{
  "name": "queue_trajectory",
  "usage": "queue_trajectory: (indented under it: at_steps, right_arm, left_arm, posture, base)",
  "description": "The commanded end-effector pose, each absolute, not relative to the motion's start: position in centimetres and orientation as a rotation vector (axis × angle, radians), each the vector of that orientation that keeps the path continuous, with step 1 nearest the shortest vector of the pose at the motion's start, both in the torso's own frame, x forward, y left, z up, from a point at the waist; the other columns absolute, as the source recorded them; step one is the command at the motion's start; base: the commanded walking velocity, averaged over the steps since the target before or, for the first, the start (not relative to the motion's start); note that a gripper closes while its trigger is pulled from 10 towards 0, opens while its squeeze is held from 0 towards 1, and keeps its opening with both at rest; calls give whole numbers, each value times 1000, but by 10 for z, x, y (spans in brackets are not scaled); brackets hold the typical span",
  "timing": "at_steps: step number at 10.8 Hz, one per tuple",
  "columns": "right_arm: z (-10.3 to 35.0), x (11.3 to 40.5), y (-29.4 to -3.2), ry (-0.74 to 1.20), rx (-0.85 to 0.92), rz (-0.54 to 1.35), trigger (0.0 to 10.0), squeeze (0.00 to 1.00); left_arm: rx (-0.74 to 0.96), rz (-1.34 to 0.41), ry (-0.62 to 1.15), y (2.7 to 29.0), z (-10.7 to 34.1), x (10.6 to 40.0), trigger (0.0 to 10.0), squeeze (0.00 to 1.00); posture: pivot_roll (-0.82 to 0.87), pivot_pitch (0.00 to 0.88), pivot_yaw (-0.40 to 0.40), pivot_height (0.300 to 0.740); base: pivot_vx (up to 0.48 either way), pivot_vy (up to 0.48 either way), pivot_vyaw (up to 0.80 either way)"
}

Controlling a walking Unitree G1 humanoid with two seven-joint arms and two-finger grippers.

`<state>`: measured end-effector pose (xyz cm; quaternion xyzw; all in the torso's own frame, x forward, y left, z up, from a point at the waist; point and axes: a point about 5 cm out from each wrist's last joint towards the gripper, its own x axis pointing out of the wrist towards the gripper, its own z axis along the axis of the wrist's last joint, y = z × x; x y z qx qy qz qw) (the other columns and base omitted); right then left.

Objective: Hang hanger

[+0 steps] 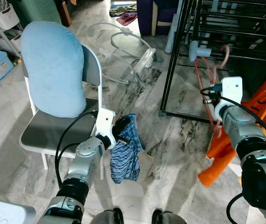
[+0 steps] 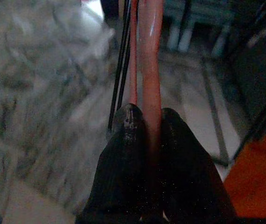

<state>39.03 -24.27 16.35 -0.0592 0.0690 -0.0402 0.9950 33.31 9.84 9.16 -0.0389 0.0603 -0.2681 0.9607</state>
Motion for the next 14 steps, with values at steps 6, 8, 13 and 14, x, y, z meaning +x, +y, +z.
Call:
queue_trajectory:
  at_steps: [6, 8, 13, 14]
  right_arm:
    - [129, 337, -225, -8, 0, 22, 10000, 0]
    - [96, 304, -209, 83, 6, 89, 10000, 0]
    - [99, 298, -201, 125, -3, 129, 10000, 0]
    - [99, 300, -198, 128, -3, 134, 10000, 0]
  left_arm:
    - [-62, -434, 133, 105, 86, 338, 10000, 0]
    - [-28, -406, 152, 109, 82, 340, 10000, 0]
    - [-7, -415, 135, 104, 84, 341, 10000, 0]
    - [-7, -407, 130, 105, 85, 342, 10000, 0]
  posture:
    - [-97, 104, 40, 740]
    - [-122, 58, 52, 740]
    - [-110, 45, 42, 740]
    - [-100, 45, 42, 740]
  base:
    - [0, 0, 0]
    - [0, 0, 0]
    - [-176, 0, 0]
    - [-428, 0, 0]
